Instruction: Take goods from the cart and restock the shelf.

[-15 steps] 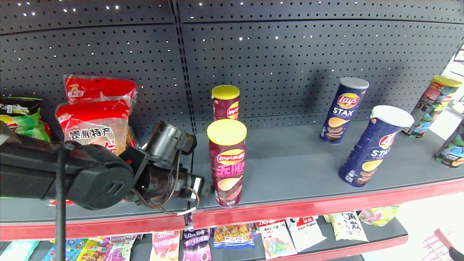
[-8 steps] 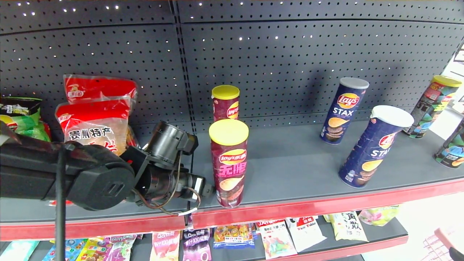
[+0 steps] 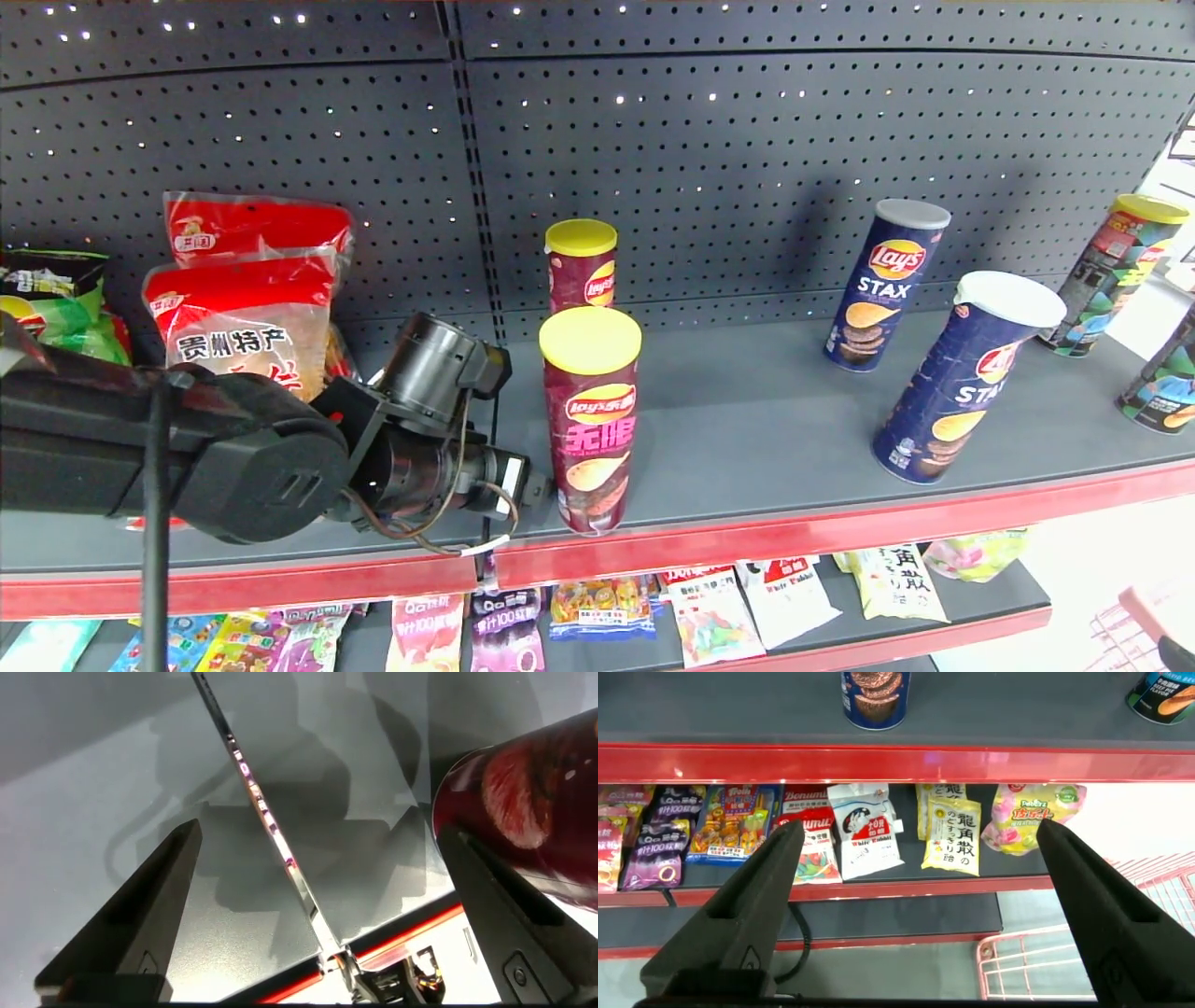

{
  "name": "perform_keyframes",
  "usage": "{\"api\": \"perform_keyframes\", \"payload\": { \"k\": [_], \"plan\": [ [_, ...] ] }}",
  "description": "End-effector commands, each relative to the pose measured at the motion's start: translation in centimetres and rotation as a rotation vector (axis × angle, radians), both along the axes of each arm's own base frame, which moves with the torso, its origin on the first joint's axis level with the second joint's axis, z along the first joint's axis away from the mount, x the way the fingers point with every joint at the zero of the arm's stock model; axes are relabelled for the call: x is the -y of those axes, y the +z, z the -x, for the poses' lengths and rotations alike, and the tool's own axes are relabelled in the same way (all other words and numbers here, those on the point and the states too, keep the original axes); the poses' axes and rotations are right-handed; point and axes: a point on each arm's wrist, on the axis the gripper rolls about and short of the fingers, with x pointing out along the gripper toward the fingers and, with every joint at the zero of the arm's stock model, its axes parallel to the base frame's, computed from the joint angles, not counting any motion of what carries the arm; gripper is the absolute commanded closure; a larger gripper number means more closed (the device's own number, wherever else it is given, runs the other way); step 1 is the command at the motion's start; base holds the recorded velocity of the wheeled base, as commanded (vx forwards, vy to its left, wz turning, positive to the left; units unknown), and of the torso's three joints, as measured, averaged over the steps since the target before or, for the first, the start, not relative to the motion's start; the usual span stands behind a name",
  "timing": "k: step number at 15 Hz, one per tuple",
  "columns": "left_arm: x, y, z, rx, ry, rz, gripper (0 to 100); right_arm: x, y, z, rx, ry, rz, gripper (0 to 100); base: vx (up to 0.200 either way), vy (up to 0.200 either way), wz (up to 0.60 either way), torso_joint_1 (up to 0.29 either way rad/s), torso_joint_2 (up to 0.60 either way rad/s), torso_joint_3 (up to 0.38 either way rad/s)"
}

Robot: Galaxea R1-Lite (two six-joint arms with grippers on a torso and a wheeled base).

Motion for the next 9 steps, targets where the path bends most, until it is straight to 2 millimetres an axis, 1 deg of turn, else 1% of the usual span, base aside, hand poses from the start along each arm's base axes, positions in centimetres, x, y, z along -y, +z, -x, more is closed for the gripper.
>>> {"api": "perform_keyframes", "payload": {
  "k": [1, 7, 8, 9],
  "plan": [
    [0.1, 0.0, 0.0, 0.002, -0.001, 0.001, 0, 0.0, 0.0, 0.0, 0.0, 0.001, 0.0, 0, 0.0, 0.0, 0.0, 0.0, 0.0, 0.0],
    [0.0, 0.1, 0.2, 0.001, 0.0, 0.0, 0, 0.0, -0.1, 0.0, -0.007, -0.003, -0.017, 0, 0.0, 0.0, 0.0, 0.0, 0.0, 0.0],
    [-0.3, 0.6, 0.5, 0.014, 0.008, 0.004, 0, 0.0, -0.1, 0.0, -0.012, -0.002, -0.017, 0, 0.0, 0.0, 0.0, 0.0, 0.0, 0.0],
    [-1.0, 1.5, 0.9, 0.035, 0.02, 0.015, 0, 0.0, -0.2, -0.1, -0.019, -0.003, -0.016, 0, 0.0, 0.0, 0.0, 0.0, 0.0, 0.0]
  ]
}}
